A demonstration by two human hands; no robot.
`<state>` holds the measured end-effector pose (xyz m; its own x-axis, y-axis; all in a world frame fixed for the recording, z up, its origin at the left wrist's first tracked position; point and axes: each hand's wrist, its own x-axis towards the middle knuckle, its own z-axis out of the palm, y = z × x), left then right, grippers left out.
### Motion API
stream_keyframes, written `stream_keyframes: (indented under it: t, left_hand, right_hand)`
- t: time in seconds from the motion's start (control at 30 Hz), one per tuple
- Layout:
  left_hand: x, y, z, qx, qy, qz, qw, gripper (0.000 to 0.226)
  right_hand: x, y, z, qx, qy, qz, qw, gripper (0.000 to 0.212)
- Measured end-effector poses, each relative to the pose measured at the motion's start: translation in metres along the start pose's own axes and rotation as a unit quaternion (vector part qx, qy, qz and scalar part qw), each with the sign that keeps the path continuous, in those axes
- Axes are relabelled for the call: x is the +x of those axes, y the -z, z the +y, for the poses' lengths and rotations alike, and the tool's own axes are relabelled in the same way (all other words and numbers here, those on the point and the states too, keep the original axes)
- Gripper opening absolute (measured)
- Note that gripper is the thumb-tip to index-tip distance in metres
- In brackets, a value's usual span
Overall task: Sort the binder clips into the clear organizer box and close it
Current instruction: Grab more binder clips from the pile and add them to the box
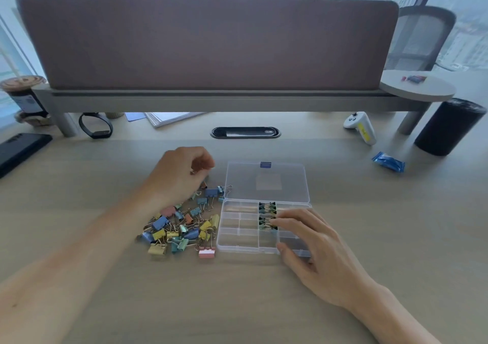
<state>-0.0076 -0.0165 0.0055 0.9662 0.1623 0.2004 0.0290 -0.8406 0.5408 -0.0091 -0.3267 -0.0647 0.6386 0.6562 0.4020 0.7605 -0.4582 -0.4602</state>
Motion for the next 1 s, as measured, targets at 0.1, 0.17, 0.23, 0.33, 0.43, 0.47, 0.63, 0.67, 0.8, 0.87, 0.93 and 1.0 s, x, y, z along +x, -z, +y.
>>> stream_keyframes:
  t: [0.1, 0.17, 0.23, 0.33, 0.43, 0.47, 0.63, 0.67, 0.8, 0.87, 0.93, 1.0]
  left_hand:
    - [0.012, -0.006, -0.02, 0.079, 0.023, -0.009, 0.997, 0.018]
    - [0.019, -0.014, -0.021, 0.126, 0.019, -0.012, 0.992, 0.023]
    - [0.025, -0.02, -0.016, 0.17, 0.022, -0.01, 0.985, 0.026]
    - [0.029, -0.028, -0.01, 0.223, 0.022, 0.0, 0.975, 0.024]
    - [0.03, -0.03, -0.005, 0.234, 0.023, 0.007, 0.972, 0.018]
    - [0.03, -0.03, -0.004, 0.221, 0.024, 0.004, 0.975, 0.015]
    - [0.036, -0.025, 0.0, 0.198, 0.006, -0.058, 0.978, 0.017]
    - [0.037, -0.023, 0.001, 0.198, 0.005, -0.079, 0.977, 0.021]
    - [0.041, -0.022, 0.0, 0.201, -0.001, -0.129, 0.971, 0.041]
    - [0.044, -0.023, 0.0, 0.199, -0.015, -0.132, 0.971, 0.041]
    - [0.045, -0.024, 0.001, 0.206, -0.035, -0.14, 0.968, 0.035]
    - [0.046, -0.025, 0.002, 0.209, -0.045, -0.155, 0.964, 0.027]
  right_hand:
    - [0.0, 0.0, -0.002, -0.001, 0.007, 0.011, 1.0, 0.031]
    - [0.0, 0.0, -0.003, 0.0, 0.011, 0.015, 1.0, 0.03]
    - [-0.001, 0.002, -0.004, 0.002, 0.012, 0.017, 1.0, 0.029]
    - [-0.002, 0.003, -0.004, 0.001, 0.009, 0.02, 1.0, 0.028]
    - [-0.001, 0.002, -0.004, 0.003, 0.008, 0.022, 1.0, 0.028]
    - [-0.002, 0.002, -0.003, 0.004, 0.007, 0.021, 1.0, 0.028]
    - [-0.001, 0.001, -0.002, 0.002, 0.006, 0.018, 1.0, 0.029]
    - [-0.001, 0.001, -0.002, 0.0, 0.003, 0.018, 1.0, 0.029]
    - [-0.001, 0.0, -0.003, -0.016, -0.006, 0.03, 0.999, 0.03]
    - [-0.002, 0.001, -0.003, -0.018, -0.01, 0.03, 0.999, 0.032]
    - [-0.002, 0.001, -0.003, -0.019, -0.014, 0.028, 0.999, 0.032]
    - [-0.002, 0.002, -0.004, -0.022, -0.018, 0.025, 0.999, 0.033]
